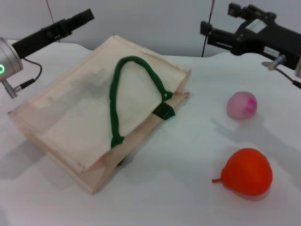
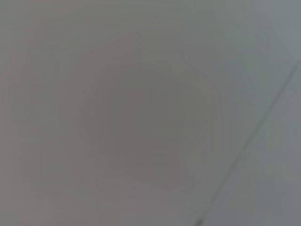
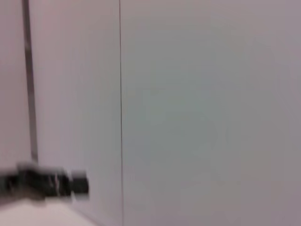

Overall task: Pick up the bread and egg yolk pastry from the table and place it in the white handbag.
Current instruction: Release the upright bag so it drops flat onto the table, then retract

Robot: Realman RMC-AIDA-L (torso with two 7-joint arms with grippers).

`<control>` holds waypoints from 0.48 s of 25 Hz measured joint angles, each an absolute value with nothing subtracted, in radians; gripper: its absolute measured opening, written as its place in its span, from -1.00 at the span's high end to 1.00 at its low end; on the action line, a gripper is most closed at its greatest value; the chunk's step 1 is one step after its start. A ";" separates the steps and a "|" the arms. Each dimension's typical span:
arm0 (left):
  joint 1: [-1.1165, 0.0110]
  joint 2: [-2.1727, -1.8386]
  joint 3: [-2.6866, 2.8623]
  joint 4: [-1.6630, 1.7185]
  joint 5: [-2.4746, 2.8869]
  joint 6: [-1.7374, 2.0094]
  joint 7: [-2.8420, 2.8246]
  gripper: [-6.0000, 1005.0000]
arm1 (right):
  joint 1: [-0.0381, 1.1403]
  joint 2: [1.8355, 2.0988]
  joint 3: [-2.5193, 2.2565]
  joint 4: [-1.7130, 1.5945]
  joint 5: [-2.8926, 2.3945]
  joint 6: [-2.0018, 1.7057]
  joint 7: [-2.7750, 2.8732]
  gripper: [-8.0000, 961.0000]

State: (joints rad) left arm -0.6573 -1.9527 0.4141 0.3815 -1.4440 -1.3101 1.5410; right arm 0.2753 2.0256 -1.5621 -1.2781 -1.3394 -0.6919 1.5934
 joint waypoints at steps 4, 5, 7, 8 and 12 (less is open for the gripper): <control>-0.628 -2.006 0.357 0.382 -1.523 -1.291 1.767 0.42 | 0.276 2.026 -1.481 -1.086 -0.987 -0.898 1.249 -0.84; -0.620 -2.020 0.344 0.377 -1.554 -1.296 1.846 0.32 | 0.287 2.026 -1.459 -1.002 -0.887 -0.963 1.157 -0.84; -0.604 -2.030 0.331 0.313 -1.656 -1.309 2.046 0.11 | 0.312 2.028 -1.429 -0.852 -0.728 -1.072 0.993 -0.84; -0.604 -2.030 0.331 0.313 -1.656 -1.309 2.046 0.01 | 0.331 2.028 -1.417 -0.764 -0.650 -1.127 0.911 -0.84; -0.587 -2.030 0.330 0.214 -1.807 -1.308 2.271 -0.33 | 0.416 2.032 -1.399 -0.441 -0.359 -1.311 0.644 -0.84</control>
State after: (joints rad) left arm -0.5865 -2.0304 0.3298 0.2135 -1.8073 -1.3081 2.2711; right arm 0.4162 2.0322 -1.3991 -0.4407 -0.3585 -1.3107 0.6437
